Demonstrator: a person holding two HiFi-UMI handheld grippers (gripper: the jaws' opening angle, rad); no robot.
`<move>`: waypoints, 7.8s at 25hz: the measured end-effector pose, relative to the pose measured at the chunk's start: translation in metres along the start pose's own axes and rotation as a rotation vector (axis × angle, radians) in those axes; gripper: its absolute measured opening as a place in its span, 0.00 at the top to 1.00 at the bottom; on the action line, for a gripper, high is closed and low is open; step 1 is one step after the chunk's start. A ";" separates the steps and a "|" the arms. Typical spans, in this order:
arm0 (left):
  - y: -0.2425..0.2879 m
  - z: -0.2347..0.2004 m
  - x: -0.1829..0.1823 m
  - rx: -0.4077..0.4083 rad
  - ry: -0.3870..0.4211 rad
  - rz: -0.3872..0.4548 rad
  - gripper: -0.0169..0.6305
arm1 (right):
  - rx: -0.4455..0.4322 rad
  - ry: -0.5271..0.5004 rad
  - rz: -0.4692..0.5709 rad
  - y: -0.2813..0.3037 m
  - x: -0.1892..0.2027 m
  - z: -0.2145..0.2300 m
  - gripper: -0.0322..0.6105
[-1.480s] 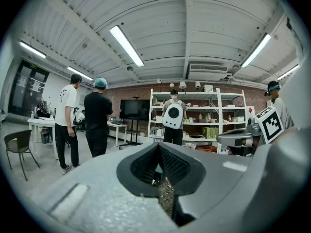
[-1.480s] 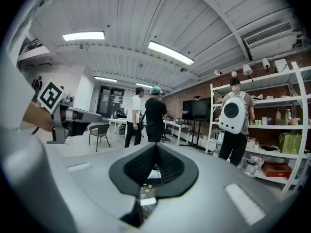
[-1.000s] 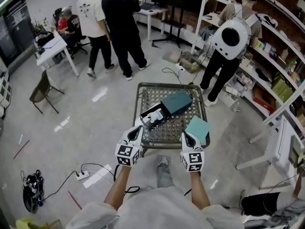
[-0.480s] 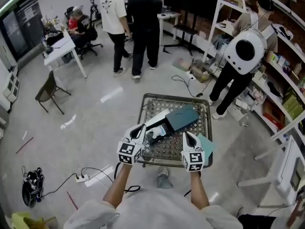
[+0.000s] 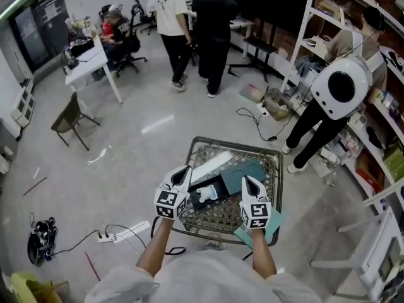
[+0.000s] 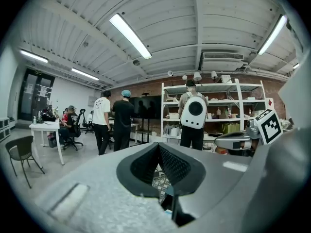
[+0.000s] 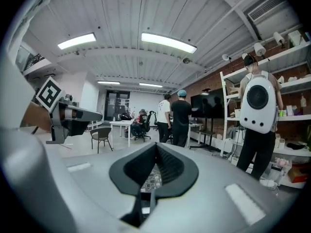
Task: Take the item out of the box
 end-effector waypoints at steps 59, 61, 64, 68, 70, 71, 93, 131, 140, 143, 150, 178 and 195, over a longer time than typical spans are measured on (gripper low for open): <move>0.038 -0.074 0.185 0.053 -0.177 -0.386 0.97 | -0.034 0.169 -0.434 0.068 0.172 -0.052 0.95; 0.034 -0.074 0.190 0.051 -0.182 -0.393 0.97 | -0.043 0.171 -0.445 0.068 0.178 -0.057 0.95; 0.031 -0.075 0.196 0.041 -0.184 -0.397 0.97 | -0.056 0.168 -0.456 0.069 0.184 -0.060 0.95; 0.029 -0.074 0.199 0.035 -0.195 -0.401 0.97 | -0.092 0.111 -0.487 0.072 0.190 -0.066 0.95; 0.029 -0.074 0.199 0.036 -0.212 -0.403 0.97 | -0.128 0.051 -0.509 0.075 0.191 -0.072 0.95; 0.030 -0.074 0.199 0.036 -0.216 -0.404 0.97 | -0.145 0.025 -0.518 0.077 0.192 -0.075 0.95; 0.027 -0.074 0.200 0.028 -0.222 -0.399 0.97 | -0.256 -0.002 -0.710 0.105 0.243 -0.087 0.89; 0.021 -0.080 0.200 0.019 -0.228 -0.399 0.97 | -0.225 0.080 -0.861 0.121 0.273 -0.087 0.95; 0.021 -0.078 0.190 0.024 -0.221 -0.378 0.97 | -0.150 0.078 -0.709 0.113 0.233 -0.082 0.95; 0.022 -0.076 0.185 0.030 -0.216 -0.370 0.97 | -0.127 0.076 -0.645 0.109 0.215 -0.081 0.95; 0.024 -0.071 0.171 0.047 -0.198 -0.344 0.97 | -0.076 0.070 -0.548 0.097 0.185 -0.075 0.95; 0.055 -0.078 0.047 0.091 -0.064 -0.100 0.97 | 0.100 0.037 -0.188 0.096 0.037 -0.033 0.95; 0.077 -0.070 -0.014 0.111 -0.004 0.029 0.97 | 0.141 -0.019 -0.038 0.096 -0.029 -0.009 0.95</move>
Point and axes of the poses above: the fingertips, and each gripper's own axes: y forward along the fingers, z to its right, x out of its underside, the point moved 6 cm from there along -y, backward along the fingers, and after that the axes turned 3 degrees about z, right-handed, at the moved point
